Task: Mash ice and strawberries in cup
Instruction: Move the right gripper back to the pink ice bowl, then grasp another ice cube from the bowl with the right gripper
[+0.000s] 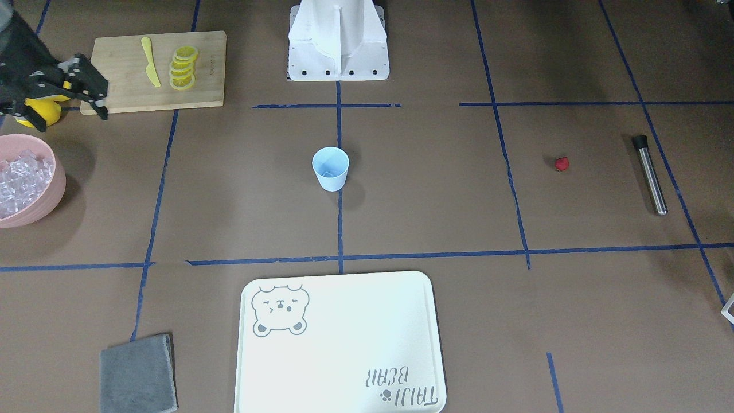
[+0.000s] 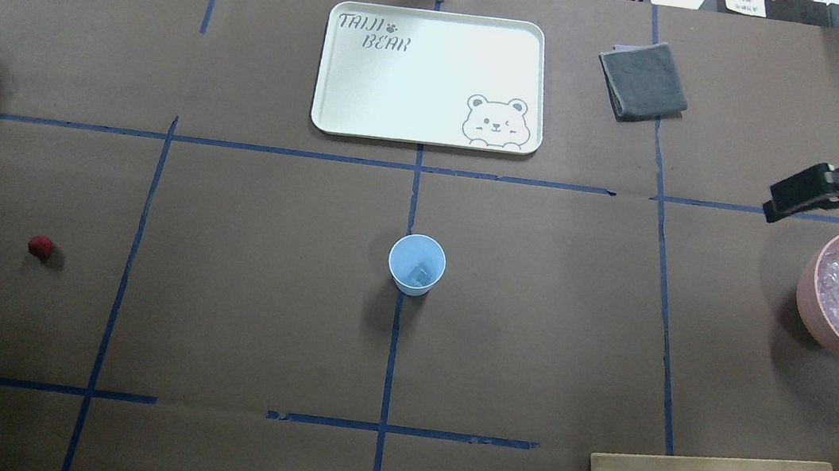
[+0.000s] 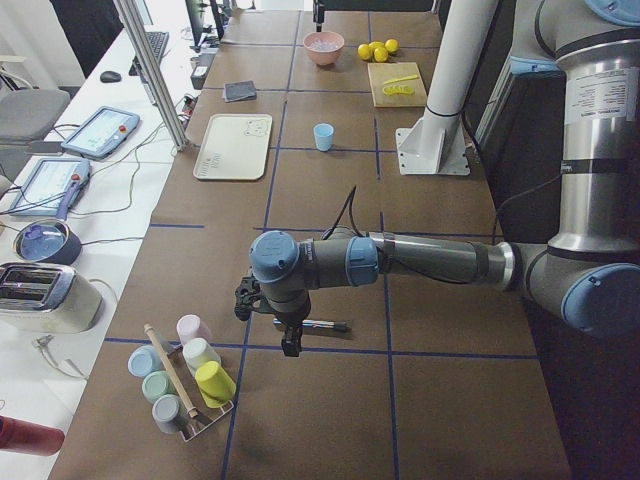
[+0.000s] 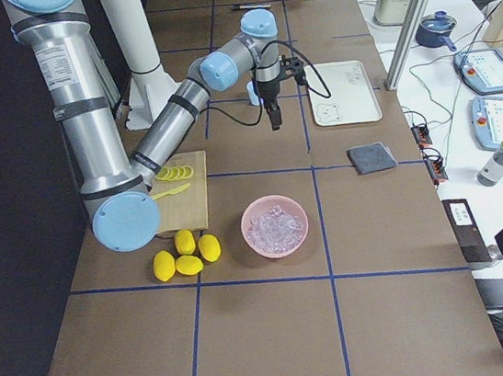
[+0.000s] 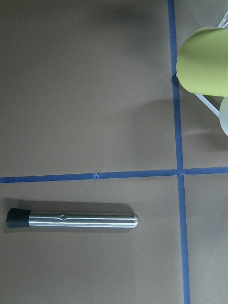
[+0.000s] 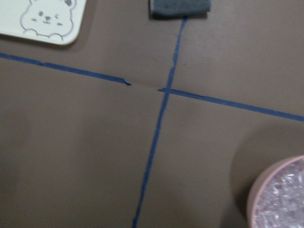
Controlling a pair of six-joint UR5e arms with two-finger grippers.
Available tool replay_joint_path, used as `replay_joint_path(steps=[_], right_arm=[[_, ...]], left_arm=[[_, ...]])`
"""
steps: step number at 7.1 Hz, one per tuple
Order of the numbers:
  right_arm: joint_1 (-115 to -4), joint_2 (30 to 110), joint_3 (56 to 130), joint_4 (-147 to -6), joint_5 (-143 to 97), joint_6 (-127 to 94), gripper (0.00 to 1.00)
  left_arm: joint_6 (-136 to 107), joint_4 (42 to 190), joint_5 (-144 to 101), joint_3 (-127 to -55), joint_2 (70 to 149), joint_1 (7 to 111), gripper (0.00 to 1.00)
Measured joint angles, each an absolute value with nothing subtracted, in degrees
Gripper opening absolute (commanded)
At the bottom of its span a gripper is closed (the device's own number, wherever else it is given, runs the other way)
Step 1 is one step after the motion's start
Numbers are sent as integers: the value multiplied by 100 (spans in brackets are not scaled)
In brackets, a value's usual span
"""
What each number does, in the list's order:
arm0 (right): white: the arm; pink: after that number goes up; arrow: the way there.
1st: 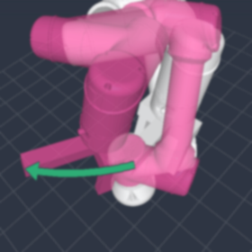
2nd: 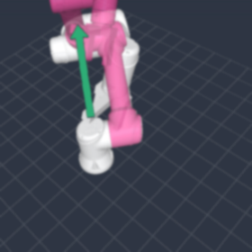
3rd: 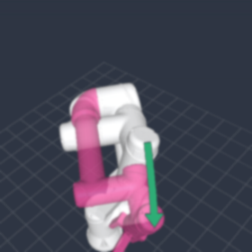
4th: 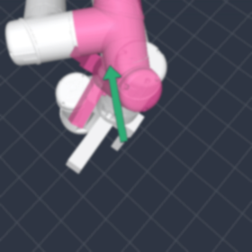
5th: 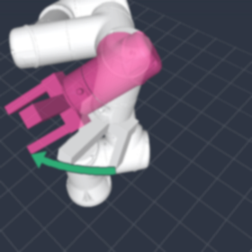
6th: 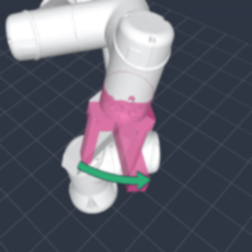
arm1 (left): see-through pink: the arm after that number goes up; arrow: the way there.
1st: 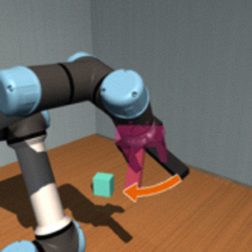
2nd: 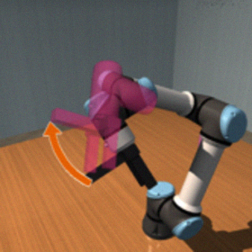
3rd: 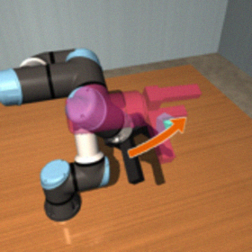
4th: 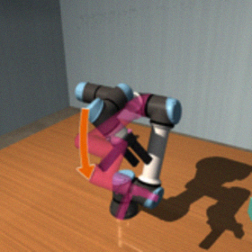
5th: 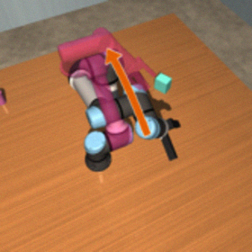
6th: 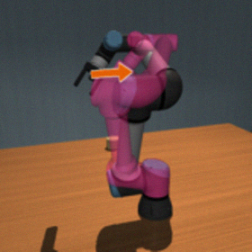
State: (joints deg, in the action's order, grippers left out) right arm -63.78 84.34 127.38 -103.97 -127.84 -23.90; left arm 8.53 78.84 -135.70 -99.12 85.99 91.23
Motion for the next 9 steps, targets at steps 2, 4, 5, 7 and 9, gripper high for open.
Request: replay_joint_path(steps=[2, 4, 5, 7, 9], right_arm=[[-6767, 9576, 12465, -9298, -12883, -1292, 100], [-6846, 10154, 11813, -7968, -13096, -1116, 99], [-6849, 10213, 11592, -7769, -13211, -1110, 99], [-6836, 10210, 11203, -7702, -13280, -1092, 99], [-6783, 10077, 10720, -7678, -13270, -1044, 99]], left_arm=[[853, 7884, -13570, -9914, 8601, 9123, 100], [853, 7884, -13570, -9920, 8597, 9123, 100], [852, 7884, -13570, -9921, 8598, 9123, 100], [853, 7890, -13570, -9926, 8603, 9123, 100], [855, 7892, -13570, -9930, 8602, 9123, 100]])
